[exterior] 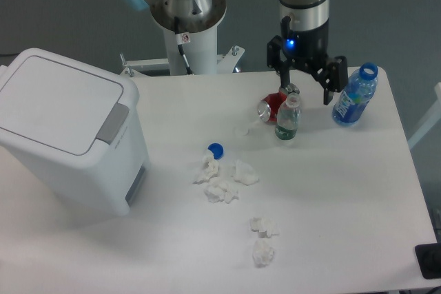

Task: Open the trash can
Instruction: 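Lift the open gripper up away from the red can and bottles, then move the open gripper across the table toward the white trash can lid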

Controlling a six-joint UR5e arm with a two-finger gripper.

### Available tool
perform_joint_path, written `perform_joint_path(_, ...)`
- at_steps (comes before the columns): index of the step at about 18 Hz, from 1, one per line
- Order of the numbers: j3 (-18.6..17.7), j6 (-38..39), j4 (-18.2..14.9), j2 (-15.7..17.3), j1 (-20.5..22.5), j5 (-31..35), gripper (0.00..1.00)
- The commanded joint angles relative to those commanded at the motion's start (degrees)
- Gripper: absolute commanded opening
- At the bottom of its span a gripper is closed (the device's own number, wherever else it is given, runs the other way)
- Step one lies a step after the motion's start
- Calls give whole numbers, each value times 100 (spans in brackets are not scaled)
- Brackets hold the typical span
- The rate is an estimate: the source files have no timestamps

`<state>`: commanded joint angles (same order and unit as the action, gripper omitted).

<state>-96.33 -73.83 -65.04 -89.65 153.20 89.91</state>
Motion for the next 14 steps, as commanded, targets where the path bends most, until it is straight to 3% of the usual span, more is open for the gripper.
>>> perform_joint_path(7, 149, 1598, -158, 80, -404, 44, 100)
perform_joint_path(11, 184, 1880, -167, 71, -501, 44, 100)
perform_joint_path(14, 254, 2582, -158, 27, -711, 0, 100)
